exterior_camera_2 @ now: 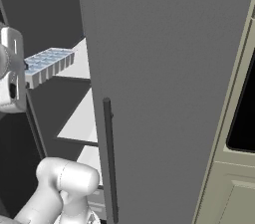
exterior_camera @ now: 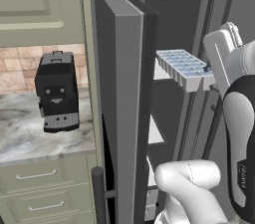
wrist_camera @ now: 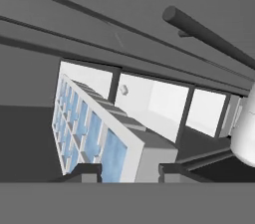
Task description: Open the freezer door, pick up the ice cube tray from the freezer, and place it on the dining counter.
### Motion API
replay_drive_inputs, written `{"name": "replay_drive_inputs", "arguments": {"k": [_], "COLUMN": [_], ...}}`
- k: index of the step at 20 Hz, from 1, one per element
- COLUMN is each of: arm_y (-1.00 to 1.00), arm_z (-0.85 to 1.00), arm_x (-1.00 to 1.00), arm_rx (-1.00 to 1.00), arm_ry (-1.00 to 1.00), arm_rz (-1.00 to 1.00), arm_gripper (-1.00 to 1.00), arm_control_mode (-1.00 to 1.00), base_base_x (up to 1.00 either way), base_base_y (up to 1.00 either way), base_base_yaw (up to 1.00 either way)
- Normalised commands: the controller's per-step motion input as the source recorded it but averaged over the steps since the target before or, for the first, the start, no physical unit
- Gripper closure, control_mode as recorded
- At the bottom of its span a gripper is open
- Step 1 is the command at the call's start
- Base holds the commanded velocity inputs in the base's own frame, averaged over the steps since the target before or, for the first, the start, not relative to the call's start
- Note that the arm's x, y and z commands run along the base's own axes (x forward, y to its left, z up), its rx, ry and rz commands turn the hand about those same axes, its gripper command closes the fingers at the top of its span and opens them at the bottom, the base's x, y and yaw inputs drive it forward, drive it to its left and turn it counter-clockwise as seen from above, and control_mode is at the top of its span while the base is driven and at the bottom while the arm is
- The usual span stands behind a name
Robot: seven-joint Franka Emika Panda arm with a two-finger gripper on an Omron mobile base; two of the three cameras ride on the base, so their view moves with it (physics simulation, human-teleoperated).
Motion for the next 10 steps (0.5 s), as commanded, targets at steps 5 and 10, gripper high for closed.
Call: {"name": "replay_drive_inputs", "arguments": {"k": [5,10], "arm_y": [0.00,0.00], "arm_z": [-0.04,0.00], "arm_x": [-0.13,0.00], "arm_rx": [0.00,0.00], "arm_ry": [0.00,0.00], "arm_rz": [0.00,0.00], "arm_gripper": [1.00,1.00], "arm_control_mode": [1.00,1.00], "base_base_x": [-0.33,-0.64], "base_base_y": [-0.01,-0.68], "base_base_yaw": [0.00,0.03]}}
